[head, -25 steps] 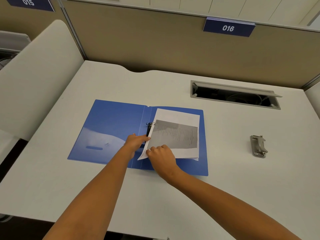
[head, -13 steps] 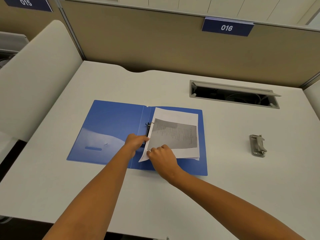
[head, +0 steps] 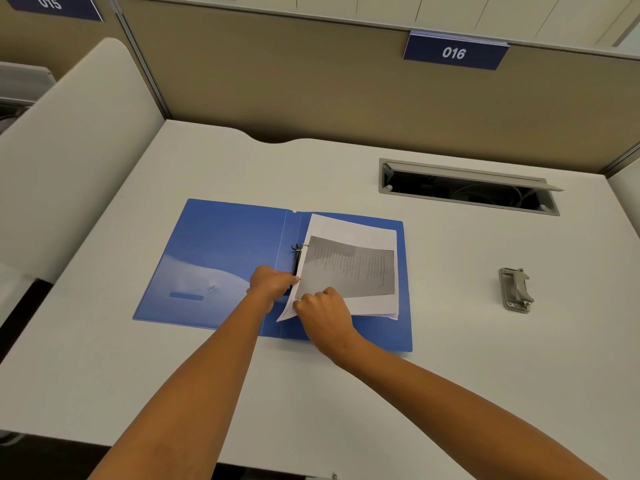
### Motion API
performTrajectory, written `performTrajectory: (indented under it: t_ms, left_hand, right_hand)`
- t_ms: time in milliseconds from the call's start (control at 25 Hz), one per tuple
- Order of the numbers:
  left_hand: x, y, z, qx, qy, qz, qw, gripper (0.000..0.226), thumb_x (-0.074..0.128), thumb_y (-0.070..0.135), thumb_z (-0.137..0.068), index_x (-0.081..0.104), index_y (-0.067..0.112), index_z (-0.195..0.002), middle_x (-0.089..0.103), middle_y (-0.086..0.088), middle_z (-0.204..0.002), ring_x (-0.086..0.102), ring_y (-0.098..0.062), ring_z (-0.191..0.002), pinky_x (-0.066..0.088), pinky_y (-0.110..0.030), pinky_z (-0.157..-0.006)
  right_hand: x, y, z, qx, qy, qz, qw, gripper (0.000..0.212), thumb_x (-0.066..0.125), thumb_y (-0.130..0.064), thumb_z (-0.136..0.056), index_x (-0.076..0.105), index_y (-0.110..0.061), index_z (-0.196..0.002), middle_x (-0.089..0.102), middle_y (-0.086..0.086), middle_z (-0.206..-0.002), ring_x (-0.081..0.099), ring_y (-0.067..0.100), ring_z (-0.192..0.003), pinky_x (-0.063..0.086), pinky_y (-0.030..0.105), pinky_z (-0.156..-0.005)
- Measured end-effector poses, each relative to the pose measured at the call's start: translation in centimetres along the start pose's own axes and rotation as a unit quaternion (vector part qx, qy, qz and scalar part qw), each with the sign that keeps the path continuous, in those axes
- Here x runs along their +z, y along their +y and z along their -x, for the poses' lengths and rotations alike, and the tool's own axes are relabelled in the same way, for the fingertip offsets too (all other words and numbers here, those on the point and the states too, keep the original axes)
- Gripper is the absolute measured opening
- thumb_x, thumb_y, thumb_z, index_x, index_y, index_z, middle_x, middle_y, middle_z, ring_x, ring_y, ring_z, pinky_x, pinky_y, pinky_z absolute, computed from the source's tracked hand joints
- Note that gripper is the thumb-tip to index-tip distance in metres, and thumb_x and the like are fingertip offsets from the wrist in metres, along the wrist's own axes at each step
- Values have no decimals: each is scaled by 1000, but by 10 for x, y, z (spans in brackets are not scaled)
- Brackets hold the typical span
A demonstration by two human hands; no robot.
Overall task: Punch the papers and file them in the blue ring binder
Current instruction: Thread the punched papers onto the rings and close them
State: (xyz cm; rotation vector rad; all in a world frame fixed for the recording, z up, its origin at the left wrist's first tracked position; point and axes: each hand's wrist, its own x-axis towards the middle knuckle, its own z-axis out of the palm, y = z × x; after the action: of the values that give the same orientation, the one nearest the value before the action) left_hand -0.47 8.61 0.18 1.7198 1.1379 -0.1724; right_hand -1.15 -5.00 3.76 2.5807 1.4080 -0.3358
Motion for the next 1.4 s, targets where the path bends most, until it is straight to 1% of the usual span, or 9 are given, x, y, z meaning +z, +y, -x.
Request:
performTrajectory:
  t_ms: [240, 360, 480, 680, 760, 920, 1000, 1200, 1400]
  left_hand:
    - [7, -7, -5, 6, 39, -52, 998, 66, 84, 43, -67, 61, 2, -112, 61, -13, -120, 58, -32, -108, 50, -44, -95]
    - [10, -11, -10, 16, 42, -38, 998, 54, 86, 45, -62, 71, 5, -95, 65, -14, -114, 60, -31, -108, 50, -46, -95]
    - [13, -16, -9, 39, 65, -39, 996, 32, 86, 34, -66, 63, 11, -63, 69, -13, -93, 64, -29, -94, 52, -50, -88]
    - [15, -21, -1, 84, 88, -40, 992, 31, 82, 16, -72, 53, 20, -61, 65, -11, -80, 63, -29, -79, 54, -51, -84]
    - [15, -23, 0, 107, 86, -35, 990, 30, 83, 15, -71, 53, 20, -68, 65, -10, -82, 62, -28, -79, 53, -51, -85]
    - [18, -30, 5, 144, 113, -4, 983, 42, 87, 26, -66, 59, 14, -95, 62, -8, -99, 60, -25, -93, 51, -48, -91]
    - [23, -36, 10, 142, 138, 8, 980, 48, 86, 31, -67, 66, 8, -104, 62, -12, -113, 58, -28, -104, 51, -42, -92]
    - [42, -36, 19, 97, 178, -3, 979, 52, 82, 44, -69, 71, 3, -99, 56, -9, -129, 50, -28, -121, 36, -53, -107]
    - [47, -29, 14, 83, 205, 15, 975, 45, 80, 43, -72, 72, 3, -92, 58, -10, -125, 54, -28, -116, 31, -57, -108]
  right_hand:
    - [8, 11, 2, 7, -18, -22, 1000, 32, 53, -18, -96, 56, -8, -126, 65, 12, -113, 64, 29, -97, 47, 35, -87]
    - [15, 13, 3, 2, -17, -42, 999, 33, 54, -16, -95, 54, -8, -127, 64, 11, -113, 63, 28, -96, 47, 34, -83]
    - [25, 14, 4, -4, -16, -71, 997, 39, 57, -15, -94, 50, -9, -132, 60, 12, -119, 61, 29, -102, 47, 36, -87]
    - [50, 16, 7, -9, 10, -112, 994, 51, 60, -13, -91, 40, -13, -137, 48, 10, -135, 51, 28, -114, 44, 38, -95]
    - [57, 20, 9, -4, 19, -143, 990, 53, 58, -22, -92, 36, -17, -140, 41, 8, -142, 44, 28, -123, 39, 38, -102]
    - [67, 27, 18, 3, 24, -159, 987, 84, 45, -74, -78, 29, -25, -144, 29, 1, -152, 31, 24, -135, 26, 43, -112]
    - [73, 29, 21, -2, 26, -174, 984, 91, 38, -81, -74, 27, -27, -145, 25, -1, -155, 28, 23, -137, 22, 44, -114]
    - [83, 40, 25, 11, 51, -265, 963, 78, 35, -75, -81, 32, -28, -144, 28, -5, -153, 29, 18, -138, 21, 39, -116]
    - [97, 69, 30, 135, 114, -326, 929, 56, 46, -57, -90, 40, -26, -136, 34, -4, -149, 33, 17, -135, 29, 38, -115]
